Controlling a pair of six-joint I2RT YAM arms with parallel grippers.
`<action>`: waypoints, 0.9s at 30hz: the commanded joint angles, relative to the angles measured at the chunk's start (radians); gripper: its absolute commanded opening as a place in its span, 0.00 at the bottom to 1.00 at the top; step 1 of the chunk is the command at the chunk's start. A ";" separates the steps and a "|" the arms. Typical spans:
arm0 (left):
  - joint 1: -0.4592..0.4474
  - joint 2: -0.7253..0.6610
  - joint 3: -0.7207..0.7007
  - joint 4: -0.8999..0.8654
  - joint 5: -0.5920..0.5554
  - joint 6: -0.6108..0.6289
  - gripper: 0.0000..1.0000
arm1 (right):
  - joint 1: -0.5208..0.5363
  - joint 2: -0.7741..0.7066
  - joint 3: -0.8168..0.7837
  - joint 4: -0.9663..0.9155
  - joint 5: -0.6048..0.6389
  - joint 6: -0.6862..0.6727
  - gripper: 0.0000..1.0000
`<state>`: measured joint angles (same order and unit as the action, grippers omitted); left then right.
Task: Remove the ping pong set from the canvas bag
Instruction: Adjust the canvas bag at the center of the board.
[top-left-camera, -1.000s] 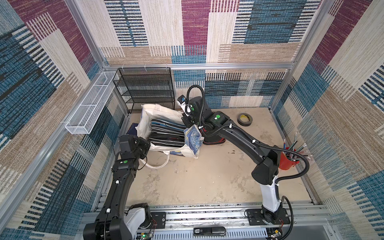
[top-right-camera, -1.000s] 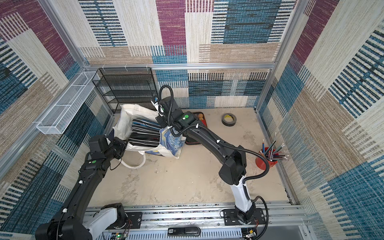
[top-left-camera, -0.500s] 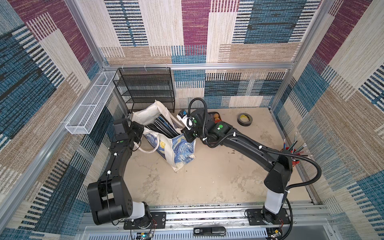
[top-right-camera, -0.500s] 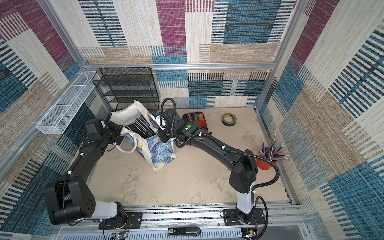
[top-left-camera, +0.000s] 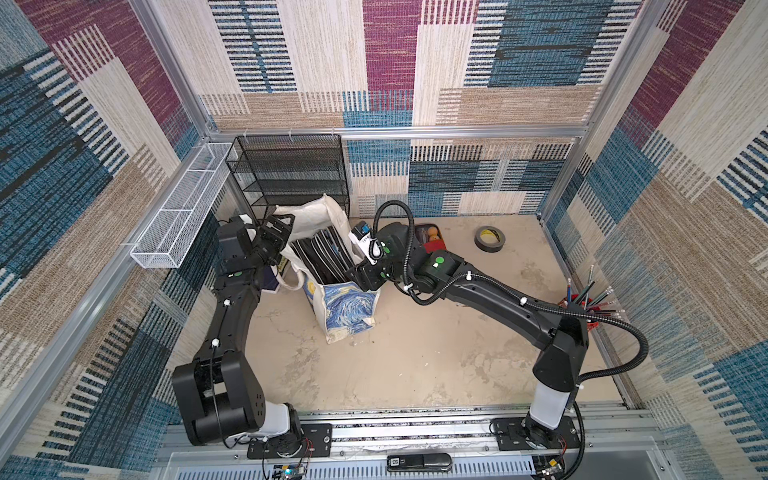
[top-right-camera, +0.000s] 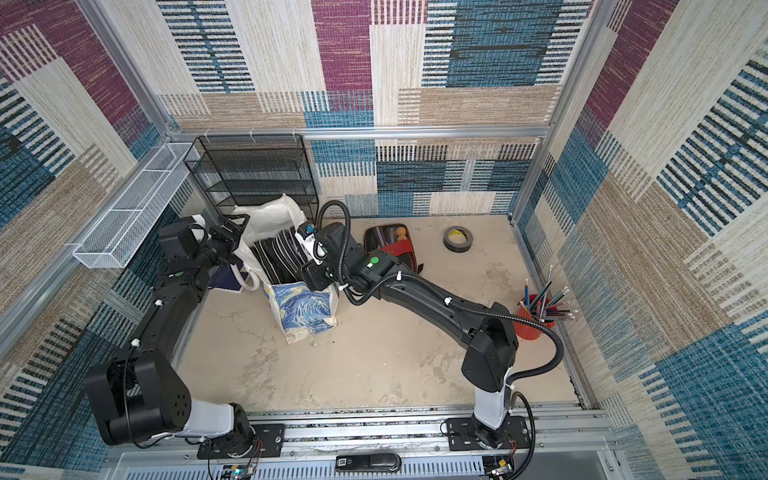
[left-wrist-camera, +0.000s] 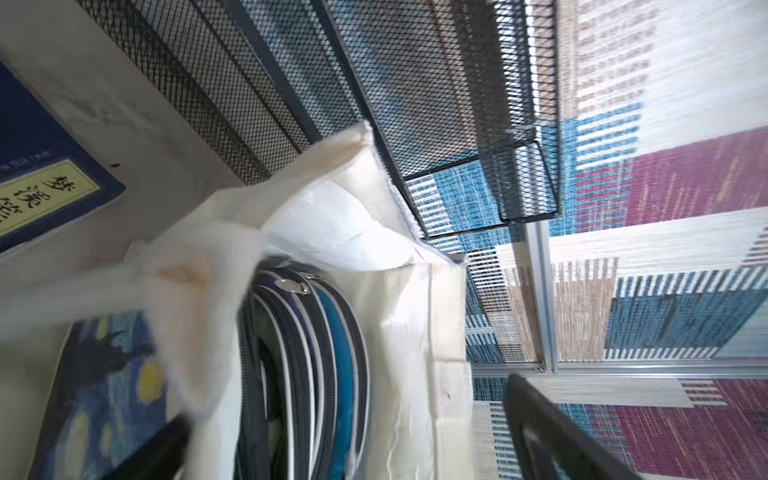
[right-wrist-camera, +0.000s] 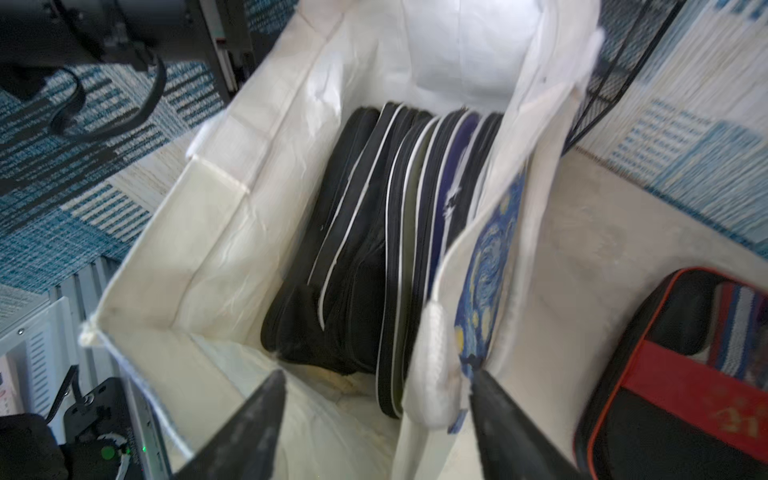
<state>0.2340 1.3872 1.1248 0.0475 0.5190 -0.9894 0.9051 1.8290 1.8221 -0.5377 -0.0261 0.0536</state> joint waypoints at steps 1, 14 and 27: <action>0.001 -0.072 0.002 -0.138 0.026 0.047 0.99 | -0.005 0.000 0.062 -0.009 0.093 -0.042 0.98; -0.083 -0.321 -0.108 -0.545 -0.083 0.146 0.99 | -0.051 0.227 0.395 -0.112 0.072 -0.092 1.00; -0.154 -0.249 -0.170 -0.424 -0.097 0.078 0.00 | -0.083 0.334 0.474 -0.167 -0.004 -0.086 0.15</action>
<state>0.0822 1.1275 0.9646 -0.4232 0.4248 -0.8955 0.8207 2.1620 2.3138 -0.6983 -0.0017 -0.0425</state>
